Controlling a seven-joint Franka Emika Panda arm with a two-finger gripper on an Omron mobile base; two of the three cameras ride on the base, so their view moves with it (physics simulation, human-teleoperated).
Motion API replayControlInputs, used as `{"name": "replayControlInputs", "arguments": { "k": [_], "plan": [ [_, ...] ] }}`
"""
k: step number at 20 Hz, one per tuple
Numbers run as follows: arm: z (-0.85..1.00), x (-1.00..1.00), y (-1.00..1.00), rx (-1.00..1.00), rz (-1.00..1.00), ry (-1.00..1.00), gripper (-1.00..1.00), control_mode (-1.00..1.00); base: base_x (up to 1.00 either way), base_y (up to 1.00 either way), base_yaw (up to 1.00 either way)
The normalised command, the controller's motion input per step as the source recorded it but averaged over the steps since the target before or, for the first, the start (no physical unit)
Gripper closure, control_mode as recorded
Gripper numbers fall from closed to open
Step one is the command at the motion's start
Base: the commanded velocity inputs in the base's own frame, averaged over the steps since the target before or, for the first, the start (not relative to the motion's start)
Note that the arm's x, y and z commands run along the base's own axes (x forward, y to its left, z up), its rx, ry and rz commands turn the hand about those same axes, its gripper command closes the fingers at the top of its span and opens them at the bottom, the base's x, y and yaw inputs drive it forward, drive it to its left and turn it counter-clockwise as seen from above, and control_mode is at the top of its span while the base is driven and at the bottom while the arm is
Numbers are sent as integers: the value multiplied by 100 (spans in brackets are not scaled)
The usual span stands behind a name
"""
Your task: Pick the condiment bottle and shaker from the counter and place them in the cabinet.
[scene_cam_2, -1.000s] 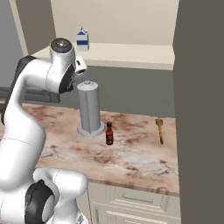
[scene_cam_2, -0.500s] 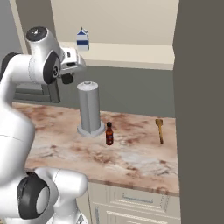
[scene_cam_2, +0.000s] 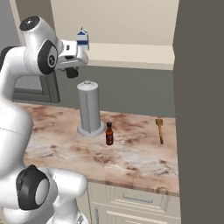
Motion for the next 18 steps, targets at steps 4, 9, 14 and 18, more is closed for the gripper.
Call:
{"name": "replayControlInputs", "arguments": {
  "k": [4, 9, 14, 18],
  "plan": [
    [21, 1, -41, 4, -5, 0, 100, -100, 0, 0, 0],
    [28, 10, -27, 3, -3, -3, 100, -100, 0, 0, 0],
    [23, 19, -23, 2, -1, -3, 100, -100, 0, 0, 0],
    [4, 29, -13, 1, -1, -1, 100, -100, 0, 0, 0]
  ]
}}
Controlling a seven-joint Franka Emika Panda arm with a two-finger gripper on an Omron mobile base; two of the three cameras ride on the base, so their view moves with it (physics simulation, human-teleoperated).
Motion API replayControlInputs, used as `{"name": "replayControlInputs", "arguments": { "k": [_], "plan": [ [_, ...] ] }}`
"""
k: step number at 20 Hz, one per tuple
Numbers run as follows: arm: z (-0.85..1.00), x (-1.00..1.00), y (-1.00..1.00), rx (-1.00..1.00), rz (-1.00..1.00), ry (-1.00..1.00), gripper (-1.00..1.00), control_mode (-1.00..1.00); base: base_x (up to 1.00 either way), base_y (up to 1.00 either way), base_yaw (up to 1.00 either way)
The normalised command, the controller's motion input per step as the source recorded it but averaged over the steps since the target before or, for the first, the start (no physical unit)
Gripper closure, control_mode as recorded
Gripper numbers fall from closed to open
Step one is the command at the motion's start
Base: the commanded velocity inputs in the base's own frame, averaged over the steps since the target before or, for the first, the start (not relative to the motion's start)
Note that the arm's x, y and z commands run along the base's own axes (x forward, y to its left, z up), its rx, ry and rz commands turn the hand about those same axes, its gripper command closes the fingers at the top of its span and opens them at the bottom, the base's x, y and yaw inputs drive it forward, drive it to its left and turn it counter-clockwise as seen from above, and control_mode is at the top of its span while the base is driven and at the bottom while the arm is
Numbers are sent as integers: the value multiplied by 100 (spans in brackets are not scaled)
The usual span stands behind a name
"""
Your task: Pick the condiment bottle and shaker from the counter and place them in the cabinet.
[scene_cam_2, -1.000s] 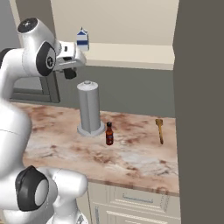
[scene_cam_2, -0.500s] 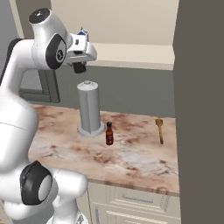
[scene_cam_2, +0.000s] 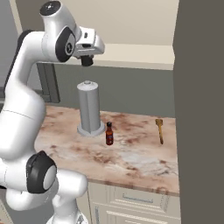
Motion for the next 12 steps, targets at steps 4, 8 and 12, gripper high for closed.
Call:
{"name": "replayControlInputs", "arguments": {
  "k": [4, 8, 12],
  "plan": [
    [0, 28, -3, 0, 0, 0, 100, -100, 0, 0, 0],
    [0, 32, -2, 0, 0, 0, 100, -100, 0, 0, 0],
    [0, 33, -3, 0, 0, 0, 100, -100, 0, 0, 0]
  ]
}}
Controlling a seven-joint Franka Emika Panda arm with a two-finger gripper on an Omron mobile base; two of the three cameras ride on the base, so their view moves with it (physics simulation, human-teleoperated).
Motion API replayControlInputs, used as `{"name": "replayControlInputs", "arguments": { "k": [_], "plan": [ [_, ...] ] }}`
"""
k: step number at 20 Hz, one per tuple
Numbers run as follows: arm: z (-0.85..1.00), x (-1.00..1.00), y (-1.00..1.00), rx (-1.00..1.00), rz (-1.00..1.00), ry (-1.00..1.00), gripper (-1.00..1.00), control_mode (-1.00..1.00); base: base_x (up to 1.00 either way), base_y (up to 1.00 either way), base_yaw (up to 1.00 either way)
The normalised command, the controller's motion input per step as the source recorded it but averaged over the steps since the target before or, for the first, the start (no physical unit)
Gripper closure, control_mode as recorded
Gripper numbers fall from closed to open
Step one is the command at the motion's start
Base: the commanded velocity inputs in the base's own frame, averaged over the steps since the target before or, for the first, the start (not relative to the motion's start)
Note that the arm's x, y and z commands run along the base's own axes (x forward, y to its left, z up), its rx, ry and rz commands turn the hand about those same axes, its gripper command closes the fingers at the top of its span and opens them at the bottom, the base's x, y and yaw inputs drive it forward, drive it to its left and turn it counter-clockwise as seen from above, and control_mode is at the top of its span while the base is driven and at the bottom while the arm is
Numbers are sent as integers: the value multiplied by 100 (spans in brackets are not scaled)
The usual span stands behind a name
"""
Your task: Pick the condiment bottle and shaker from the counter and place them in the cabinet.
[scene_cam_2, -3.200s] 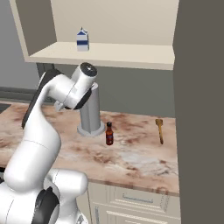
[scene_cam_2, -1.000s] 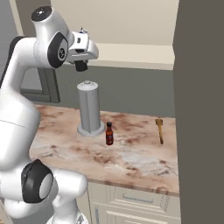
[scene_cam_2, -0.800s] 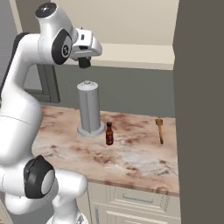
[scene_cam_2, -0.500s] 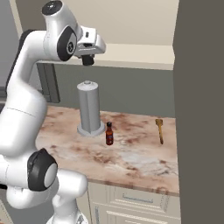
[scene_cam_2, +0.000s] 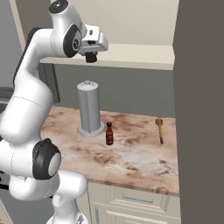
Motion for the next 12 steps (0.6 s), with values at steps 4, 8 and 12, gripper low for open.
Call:
{"name": "replayControlInputs", "arguments": {
  "k": [4, 8, 12],
  "plan": [
    [0, 38, -4, 0, 0, 0, 100, -100, 0, 0, 0],
    [0, 30, -3, 0, 0, 0, 100, -100, 0, 0, 0],
    [-1, 30, -2, 0, 0, 0, 100, -100, 0, 0, 0]
  ]
}}
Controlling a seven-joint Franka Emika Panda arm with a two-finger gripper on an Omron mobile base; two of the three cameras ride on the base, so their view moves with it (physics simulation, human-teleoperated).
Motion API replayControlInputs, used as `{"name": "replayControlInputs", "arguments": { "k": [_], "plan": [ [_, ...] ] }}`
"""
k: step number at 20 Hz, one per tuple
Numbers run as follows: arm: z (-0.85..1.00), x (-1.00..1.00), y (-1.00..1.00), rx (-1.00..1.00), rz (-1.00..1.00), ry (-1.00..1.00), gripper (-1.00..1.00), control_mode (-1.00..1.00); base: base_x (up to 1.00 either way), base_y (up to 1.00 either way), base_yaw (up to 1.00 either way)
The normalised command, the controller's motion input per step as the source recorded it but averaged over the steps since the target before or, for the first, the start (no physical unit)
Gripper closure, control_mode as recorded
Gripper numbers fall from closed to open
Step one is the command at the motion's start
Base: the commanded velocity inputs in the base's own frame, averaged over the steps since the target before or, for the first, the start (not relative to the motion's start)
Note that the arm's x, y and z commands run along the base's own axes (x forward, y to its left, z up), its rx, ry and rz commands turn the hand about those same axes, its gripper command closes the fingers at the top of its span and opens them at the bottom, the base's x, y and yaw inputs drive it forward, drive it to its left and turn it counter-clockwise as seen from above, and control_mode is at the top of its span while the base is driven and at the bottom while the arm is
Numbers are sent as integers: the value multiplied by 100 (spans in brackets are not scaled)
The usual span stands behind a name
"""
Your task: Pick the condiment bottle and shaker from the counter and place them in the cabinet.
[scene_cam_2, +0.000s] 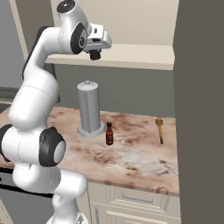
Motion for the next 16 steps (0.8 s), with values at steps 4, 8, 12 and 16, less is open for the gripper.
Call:
{"name": "replayControlInputs", "arguments": {
  "k": [4, 8, 12, 16],
  "plan": [
    [-11, 31, 0, 0, 0, 0, 100, -100, 0, 0, 0],
    [-27, 34, -1, 0, 0, 0, 100, -100, 0, 0, 0],
    [-27, 35, 0, 0, 0, 0, 100, -100, 0, 0, 0],
    [-22, 38, -1, 0, 0, 0, 100, -100, 0, 0, 0]
  ]
}}
